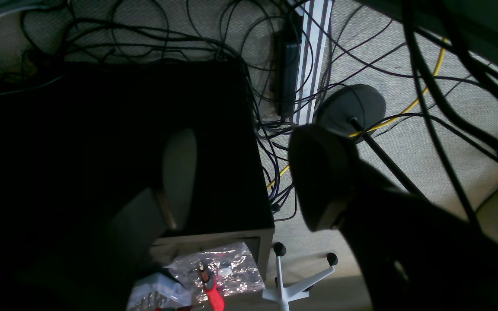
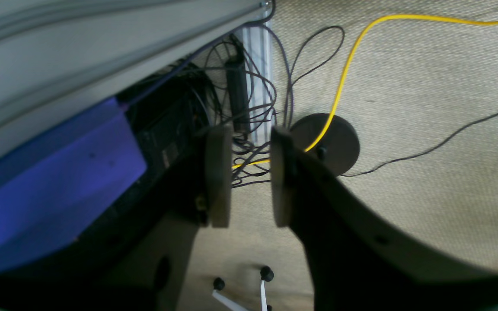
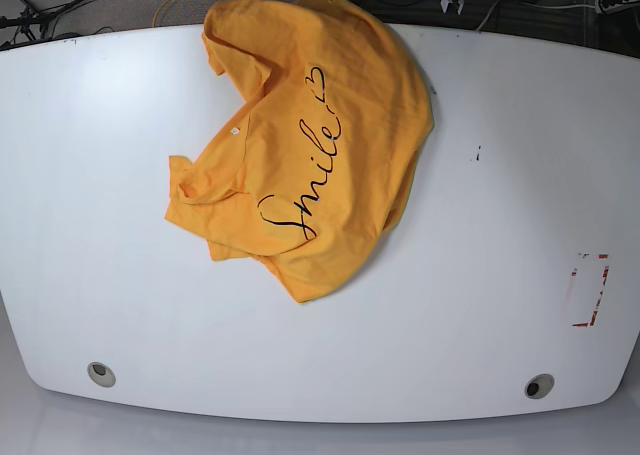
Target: Fold the T-shirt properly
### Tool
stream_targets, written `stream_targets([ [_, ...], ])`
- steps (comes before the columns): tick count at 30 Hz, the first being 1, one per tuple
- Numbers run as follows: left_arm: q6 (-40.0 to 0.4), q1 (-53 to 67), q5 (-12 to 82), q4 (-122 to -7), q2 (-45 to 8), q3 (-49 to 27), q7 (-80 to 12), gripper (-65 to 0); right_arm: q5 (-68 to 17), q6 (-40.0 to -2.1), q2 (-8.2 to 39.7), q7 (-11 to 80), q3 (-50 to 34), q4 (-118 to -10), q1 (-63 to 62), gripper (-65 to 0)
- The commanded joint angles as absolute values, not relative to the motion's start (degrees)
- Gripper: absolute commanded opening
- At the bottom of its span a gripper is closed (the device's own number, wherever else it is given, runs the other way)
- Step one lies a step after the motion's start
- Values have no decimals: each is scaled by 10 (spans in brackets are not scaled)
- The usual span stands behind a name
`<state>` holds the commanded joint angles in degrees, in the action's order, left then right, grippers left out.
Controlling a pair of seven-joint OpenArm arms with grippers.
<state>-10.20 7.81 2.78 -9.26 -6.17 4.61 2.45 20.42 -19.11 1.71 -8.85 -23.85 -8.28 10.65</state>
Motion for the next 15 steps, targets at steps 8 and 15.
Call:
stream_targets([
  [8,-103,80,27,-96,-61,41,29,-298,204,-191,17,-94,-239,-83,109,-504],
  [15,-102,77,27,-97,-64,39,26,-295,204,-190,15,-101,-238,-82,105,-507],
])
